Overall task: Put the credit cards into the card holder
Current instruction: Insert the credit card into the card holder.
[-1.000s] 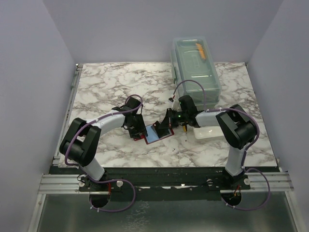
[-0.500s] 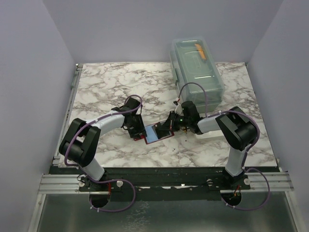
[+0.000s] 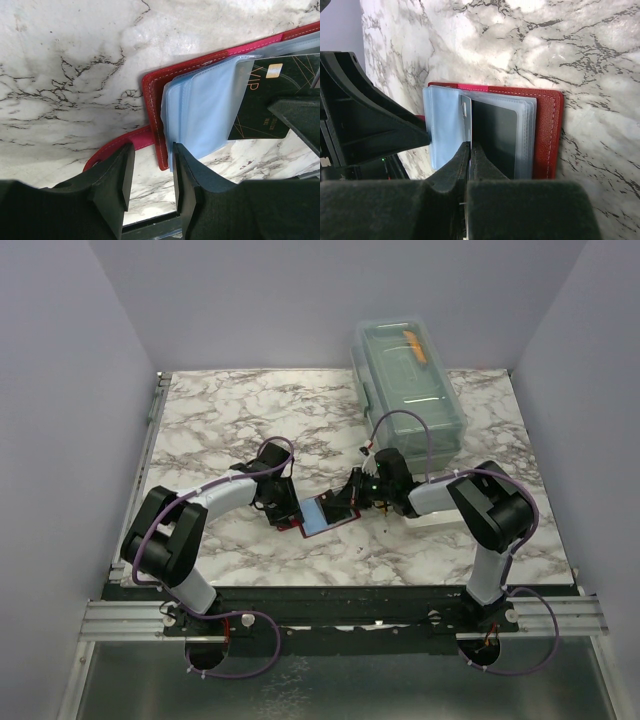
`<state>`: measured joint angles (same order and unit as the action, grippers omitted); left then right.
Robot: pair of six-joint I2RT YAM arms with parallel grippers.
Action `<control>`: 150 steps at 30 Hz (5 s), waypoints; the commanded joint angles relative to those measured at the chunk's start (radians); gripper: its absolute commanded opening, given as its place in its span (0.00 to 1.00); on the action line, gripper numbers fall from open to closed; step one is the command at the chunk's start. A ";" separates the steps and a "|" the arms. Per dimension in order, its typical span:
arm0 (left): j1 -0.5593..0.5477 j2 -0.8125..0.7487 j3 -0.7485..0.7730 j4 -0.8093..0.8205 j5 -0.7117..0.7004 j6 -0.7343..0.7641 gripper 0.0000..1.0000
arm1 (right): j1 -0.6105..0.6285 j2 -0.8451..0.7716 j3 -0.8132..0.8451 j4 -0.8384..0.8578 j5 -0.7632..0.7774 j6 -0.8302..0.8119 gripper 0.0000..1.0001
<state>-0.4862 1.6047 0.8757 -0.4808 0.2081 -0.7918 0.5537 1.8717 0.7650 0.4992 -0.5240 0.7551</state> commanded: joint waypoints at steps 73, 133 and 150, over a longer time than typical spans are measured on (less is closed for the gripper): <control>0.008 -0.120 -0.072 0.192 0.146 -0.152 0.46 | 0.178 -0.060 0.138 -0.407 0.255 -0.290 0.04; -0.075 -0.041 0.009 0.320 0.154 -0.184 0.39 | 0.178 -0.332 0.272 -0.864 0.566 -0.292 0.11; -0.143 0.045 0.154 0.350 0.241 -0.081 0.67 | -0.242 -0.757 0.289 -1.245 0.943 -0.481 0.53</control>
<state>-0.6487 1.7355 1.0145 -0.1066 0.4042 -0.9546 0.3195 1.1500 1.0740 -0.5972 0.2661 0.3313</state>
